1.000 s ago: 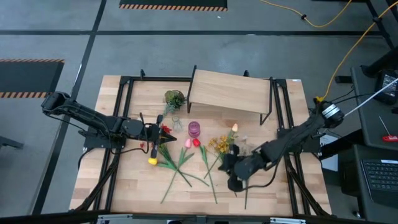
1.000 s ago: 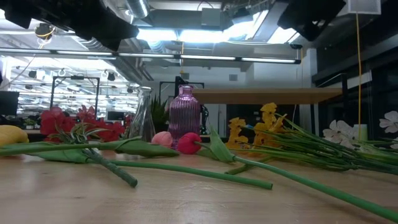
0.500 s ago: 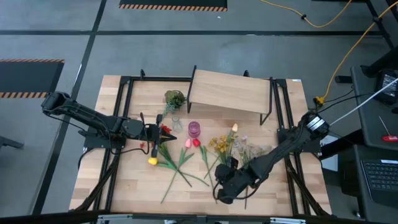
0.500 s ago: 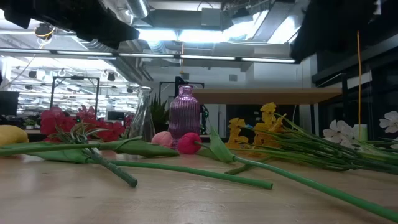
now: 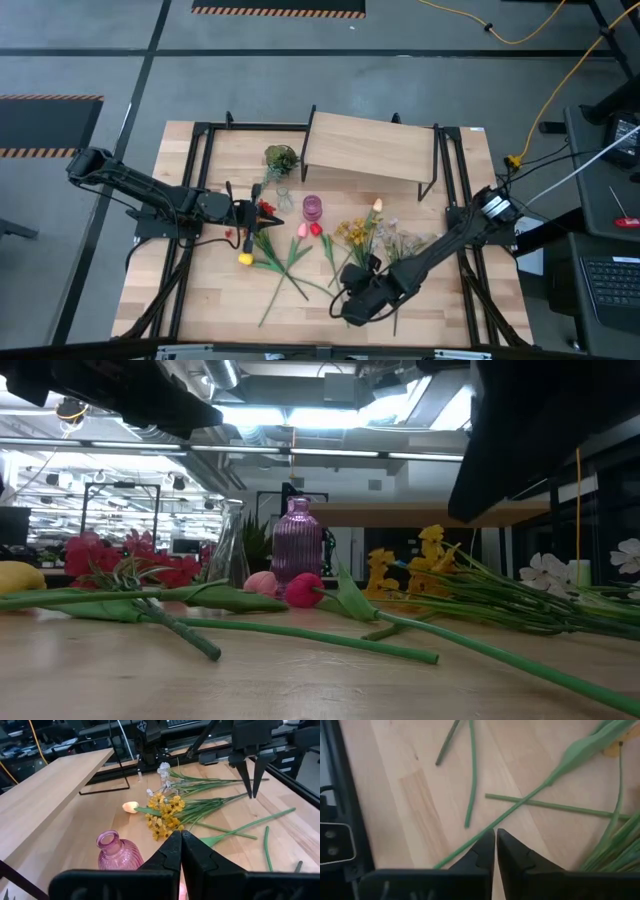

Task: Pick and place flowers into a vace then onto a shelf
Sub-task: Put the red flower into the transparent vase

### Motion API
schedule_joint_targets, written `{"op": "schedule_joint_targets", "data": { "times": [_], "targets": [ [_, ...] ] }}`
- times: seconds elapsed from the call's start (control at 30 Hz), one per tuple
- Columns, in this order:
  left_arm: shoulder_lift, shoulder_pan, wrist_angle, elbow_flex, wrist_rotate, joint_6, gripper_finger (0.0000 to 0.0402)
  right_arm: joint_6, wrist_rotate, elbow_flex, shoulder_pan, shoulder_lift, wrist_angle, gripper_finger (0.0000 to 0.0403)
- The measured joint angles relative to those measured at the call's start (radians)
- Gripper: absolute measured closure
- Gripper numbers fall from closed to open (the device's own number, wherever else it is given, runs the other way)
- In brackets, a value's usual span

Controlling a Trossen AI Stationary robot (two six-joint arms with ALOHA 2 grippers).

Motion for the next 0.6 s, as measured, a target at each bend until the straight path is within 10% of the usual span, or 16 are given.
{"op": "schedule_joint_targets", "data": {
  "times": [0.6],
  "targets": [
    [0.0, 0.0, -0.024, 0.0, 0.0, -0.013, 0.0398, 0.027, -0.001, 0.0, -0.024, 0.041, 0.03, 0.024]
  ]
}}
